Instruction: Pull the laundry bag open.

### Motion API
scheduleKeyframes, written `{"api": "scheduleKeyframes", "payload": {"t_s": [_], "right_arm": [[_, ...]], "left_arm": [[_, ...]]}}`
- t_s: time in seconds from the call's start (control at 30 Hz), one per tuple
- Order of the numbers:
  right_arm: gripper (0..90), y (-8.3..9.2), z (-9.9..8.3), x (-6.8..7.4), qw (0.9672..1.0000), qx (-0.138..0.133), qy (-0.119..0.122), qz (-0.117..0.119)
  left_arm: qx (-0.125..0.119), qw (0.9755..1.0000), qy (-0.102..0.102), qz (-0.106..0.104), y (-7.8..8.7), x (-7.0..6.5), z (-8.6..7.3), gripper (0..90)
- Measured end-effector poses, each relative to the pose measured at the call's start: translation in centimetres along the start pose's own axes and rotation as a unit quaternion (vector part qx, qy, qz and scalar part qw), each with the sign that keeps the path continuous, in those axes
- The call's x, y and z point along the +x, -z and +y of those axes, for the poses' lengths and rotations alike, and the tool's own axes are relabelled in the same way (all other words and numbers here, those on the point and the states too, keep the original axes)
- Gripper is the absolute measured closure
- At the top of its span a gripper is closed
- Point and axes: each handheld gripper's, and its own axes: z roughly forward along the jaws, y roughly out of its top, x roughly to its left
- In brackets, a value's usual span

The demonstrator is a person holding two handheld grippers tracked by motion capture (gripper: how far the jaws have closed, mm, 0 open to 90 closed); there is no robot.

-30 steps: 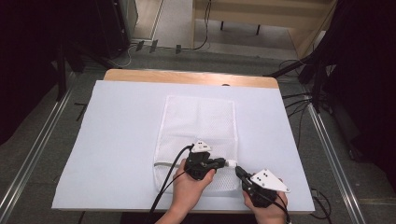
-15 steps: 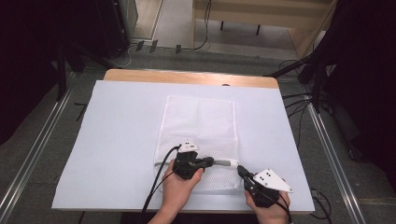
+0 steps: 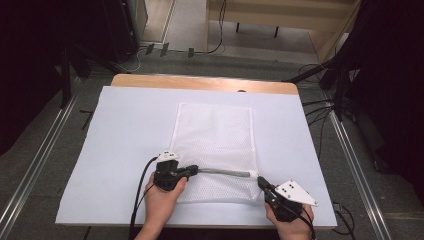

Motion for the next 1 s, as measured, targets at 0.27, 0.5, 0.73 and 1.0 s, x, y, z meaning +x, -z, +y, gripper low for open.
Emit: {"api": "scheduleKeyframes", "payload": {"t_s": [0.27,0.5,0.73,1.0], "right_arm": [[90.0,0.1,0.1,0.0,1.0000,-0.001,0.001,0.000],[90.0,0.0,0.1,-0.1,1.0000,0.002,-0.002,-0.002],[90.0,0.1,0.1,0.0,1.0000,0.003,-0.007,-0.002],[90.0,-0.1,-0.1,-0.1,0.9999,0.004,-0.009,0.009]], "left_arm": [[0.000,0.9996,0.010,0.025,3.5,2.7,-0.3,88.1],[-0.003,0.9990,0.016,0.042,5.7,4.5,-1.2,88.0],[-0.003,0.9986,0.020,0.048,6.4,5.2,-1.9,88.0],[-0.049,0.9969,0.014,0.060,6.8,4.6,-2.6,60.9]]}}
